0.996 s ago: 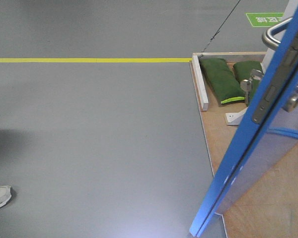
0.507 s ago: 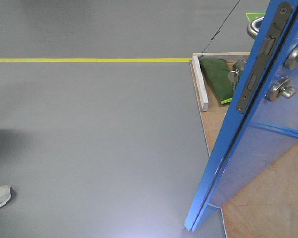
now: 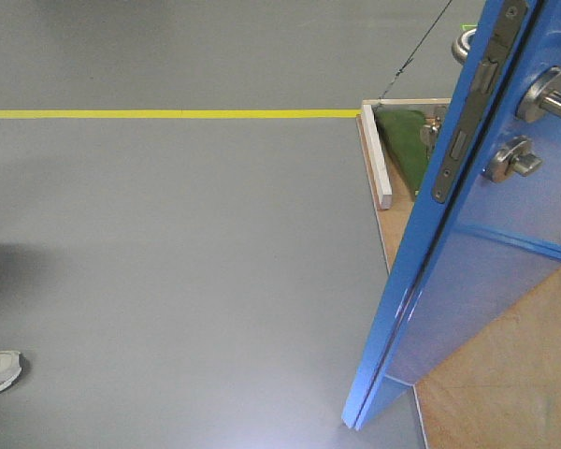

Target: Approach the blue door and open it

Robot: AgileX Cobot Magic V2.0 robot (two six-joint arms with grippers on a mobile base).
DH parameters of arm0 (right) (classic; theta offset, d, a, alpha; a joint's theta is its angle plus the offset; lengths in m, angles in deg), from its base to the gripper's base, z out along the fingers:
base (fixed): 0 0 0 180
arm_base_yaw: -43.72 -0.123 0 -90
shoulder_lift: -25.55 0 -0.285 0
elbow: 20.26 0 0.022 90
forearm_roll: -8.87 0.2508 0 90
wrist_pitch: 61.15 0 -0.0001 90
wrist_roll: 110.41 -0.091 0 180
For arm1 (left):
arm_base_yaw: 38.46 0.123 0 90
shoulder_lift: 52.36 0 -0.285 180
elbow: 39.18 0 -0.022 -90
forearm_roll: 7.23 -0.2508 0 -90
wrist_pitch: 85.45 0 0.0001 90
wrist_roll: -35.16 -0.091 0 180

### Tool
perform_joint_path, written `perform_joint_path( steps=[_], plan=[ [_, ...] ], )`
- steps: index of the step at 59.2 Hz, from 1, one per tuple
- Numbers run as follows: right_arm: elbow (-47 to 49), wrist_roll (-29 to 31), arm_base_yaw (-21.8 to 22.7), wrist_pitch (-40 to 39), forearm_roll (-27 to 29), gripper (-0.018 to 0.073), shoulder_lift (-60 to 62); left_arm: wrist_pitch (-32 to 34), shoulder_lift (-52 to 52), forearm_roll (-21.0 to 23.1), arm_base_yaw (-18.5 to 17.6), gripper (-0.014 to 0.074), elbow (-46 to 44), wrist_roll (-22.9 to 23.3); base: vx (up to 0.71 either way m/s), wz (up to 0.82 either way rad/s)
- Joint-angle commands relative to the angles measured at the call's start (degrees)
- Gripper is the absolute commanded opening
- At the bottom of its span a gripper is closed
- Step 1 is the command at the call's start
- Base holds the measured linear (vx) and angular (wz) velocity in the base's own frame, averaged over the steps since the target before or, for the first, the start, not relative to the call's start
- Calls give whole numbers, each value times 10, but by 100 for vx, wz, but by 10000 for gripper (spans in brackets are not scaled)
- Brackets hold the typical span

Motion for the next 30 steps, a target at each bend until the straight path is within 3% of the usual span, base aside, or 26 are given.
perform_joint_path(
  steps=[1, 30],
  plan=[
    [17, 7, -6, 24, 5, 2, 5, 45, 8, 0, -4, 70, 2, 2, 0, 0],
    [17, 7, -6, 24, 5, 2, 5, 45, 8, 0, -4, 70, 2, 2, 0, 0]
  ],
)
